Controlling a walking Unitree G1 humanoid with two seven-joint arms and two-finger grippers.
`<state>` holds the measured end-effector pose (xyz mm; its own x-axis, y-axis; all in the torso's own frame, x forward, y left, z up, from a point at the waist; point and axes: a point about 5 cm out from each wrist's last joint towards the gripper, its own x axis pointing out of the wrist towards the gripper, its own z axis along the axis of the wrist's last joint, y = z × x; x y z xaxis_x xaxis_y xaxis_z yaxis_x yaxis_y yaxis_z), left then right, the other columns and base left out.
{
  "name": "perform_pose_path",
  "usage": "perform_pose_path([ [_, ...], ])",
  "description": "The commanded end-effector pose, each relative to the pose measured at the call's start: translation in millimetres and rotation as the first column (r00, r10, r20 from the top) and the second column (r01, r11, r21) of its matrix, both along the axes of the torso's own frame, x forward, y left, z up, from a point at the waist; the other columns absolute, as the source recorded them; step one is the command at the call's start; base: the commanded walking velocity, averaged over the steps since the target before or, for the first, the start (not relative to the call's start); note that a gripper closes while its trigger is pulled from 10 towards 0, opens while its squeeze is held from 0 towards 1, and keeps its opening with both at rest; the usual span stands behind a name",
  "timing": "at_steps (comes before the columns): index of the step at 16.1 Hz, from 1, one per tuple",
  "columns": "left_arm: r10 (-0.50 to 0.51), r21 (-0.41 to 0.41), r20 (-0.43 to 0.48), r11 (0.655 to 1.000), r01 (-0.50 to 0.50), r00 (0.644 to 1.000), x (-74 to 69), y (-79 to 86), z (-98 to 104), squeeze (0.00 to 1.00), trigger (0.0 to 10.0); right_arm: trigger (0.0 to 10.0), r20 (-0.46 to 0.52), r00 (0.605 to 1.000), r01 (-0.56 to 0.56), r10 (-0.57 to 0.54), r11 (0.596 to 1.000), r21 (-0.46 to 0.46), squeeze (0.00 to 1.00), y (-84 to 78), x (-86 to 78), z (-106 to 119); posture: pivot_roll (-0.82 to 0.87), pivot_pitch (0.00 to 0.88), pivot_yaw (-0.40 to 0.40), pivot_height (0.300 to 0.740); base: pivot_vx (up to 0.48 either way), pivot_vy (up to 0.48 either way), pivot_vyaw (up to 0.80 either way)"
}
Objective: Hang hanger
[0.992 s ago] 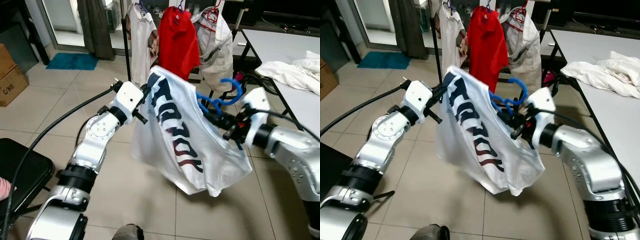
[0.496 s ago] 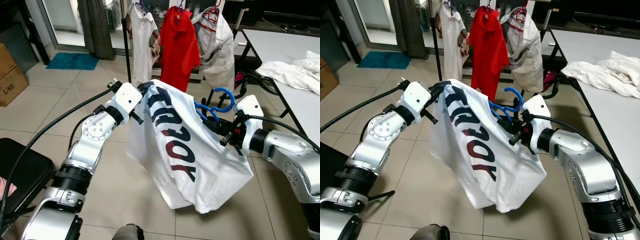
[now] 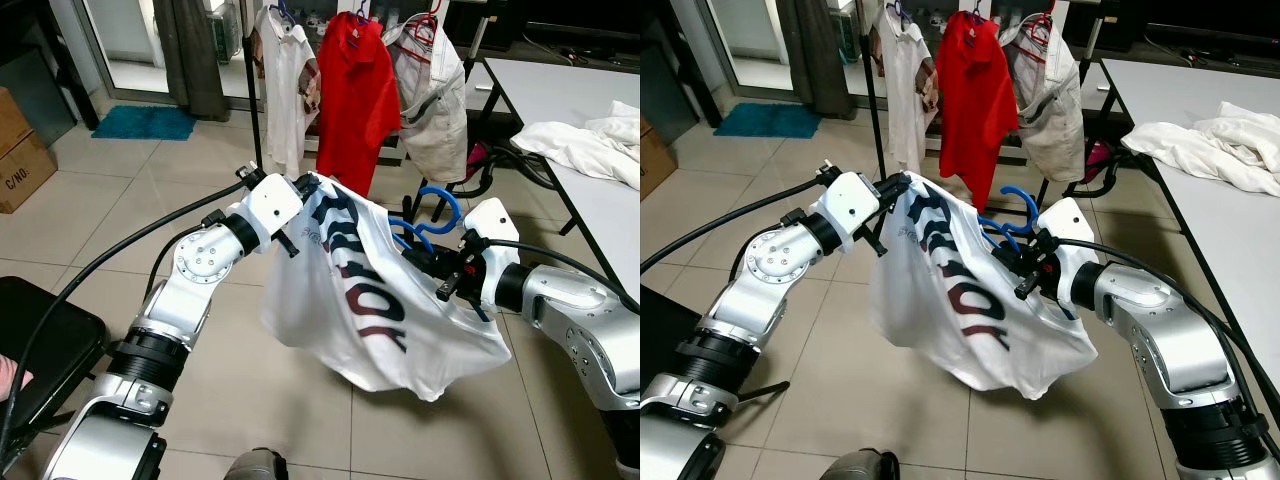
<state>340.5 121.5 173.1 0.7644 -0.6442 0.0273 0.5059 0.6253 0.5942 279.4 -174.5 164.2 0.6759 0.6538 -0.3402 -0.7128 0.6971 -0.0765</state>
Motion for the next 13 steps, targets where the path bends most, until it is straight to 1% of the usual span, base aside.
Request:
perform_pose_path([
  [1, -0.046, 0.018, 0.035, 0.999, 0.045, 0.998, -3.0, -5.3, 6.9, 0.00, 0.0, 10.0, 0.035, 0.999, -0.003, 0.003, 1.000, 0.007, 0.00, -0.5, -0.2, 7.4, 0.03, 0.000, 0.022, 0.740, 0.000, 0.000, 0.00],
  [3, -0.108, 0.034, 0.002, 0.994, 0.108, 0.994, -8.3, -9.3, 1.8, 0.00, 0.0, 10.0, 0.049, 0.999, 0.013, -0.016, 0.998, 0.061, 0.00, 0.1, 2.8, 12.4, 0.03, 0.000, 0.020, 0.740, 0.000, 0.000, 0.00],
  [4, -0.119, 0.057, -0.028, 0.991, 0.121, 0.992, -10.1, -9.8, -4.1, 0.00, 0.0, 10.0, 0.064, 0.997, 0.029, -0.035, 0.996, 0.086, 0.00, -0.4, 5.3, 16.2, 0.04, 0.000, 0.019, 0.740, 0.000, 0.000, 0.00],
  [5, -0.112, 0.083, -0.039, 0.990, 0.115, 0.993, -10.5, -8.5, -8.5, 0.00, 0.0, 10.0, 0.071, 0.996, 0.047, -0.054, 0.993, 0.106, 0.00, -1.4, 7.5, 18.7, 0.04, 0.000, 0.020, 0.740, 0.000, 0.000, 0.00],
  [6, -0.042, 0.101, -0.042, 0.994, 0.046, 0.998, -6.5, -1.4, -12.3, 0.00, 0.0, 10.0, 0.083, 0.995, 0.046, -0.056, 0.991, 0.124, 0.00, -2.8, 8.4, 22.7, 0.03, 0.000, 0.021, 0.740, 0.000, 0.000, 0.00],
  [8, 0.045, 0.096, -0.013, 0.994, -0.044, 0.999, 0.1, 10.2, -7.8, 0.00, 0.0, 10.0, 0.094, 0.995, 0.027, -0.040, 0.992, 0.127, 0.00, -3.6, 6.2, 25.1, 0.04, 0.000, 0.020, 0.740, 0.000, 0.000, 0.00],
  [10, 0.062, 0.101, -0.008, 0.993, -0.061, 0.998, 1.7, 15.2, -5.8, 0.00, 0.0, 10.0, 0.094, 0.995, 0.021, -0.033, 0.991, 0.130, 0.00, -3.6, 4.9, 24.8, 0.04, 0.000, 0.018, 0.740, 0.000, 0.000, 0.00],
  [11, 0.059, 0.103, -0.009, 0.993, -0.058, 0.998, 1.5, 15.5, -6.1, 0.00, 0.0, 10.0, 0.094, 0.995, 0.021, -0.034, 0.991, 0.131, 0.00, -3.5, 4.9, 24.8, 0.04, 0.000, 0.018, 0.740, 0.000, 0.000, 0.00],
  [13, -0.032, 0.089, -0.039, 0.995, 0.036, 0.999, -6.5, 4.0, -11.0, 0.00, 0.0, 10.0, 0.097, 0.994, 0.032, -0.045, 0.990, 0.138, 0.00, -3.2, 6.9, 25.2, 0.04, 0.000, 0.020, 0.740, 0.000, 0.000, 0.00],
])
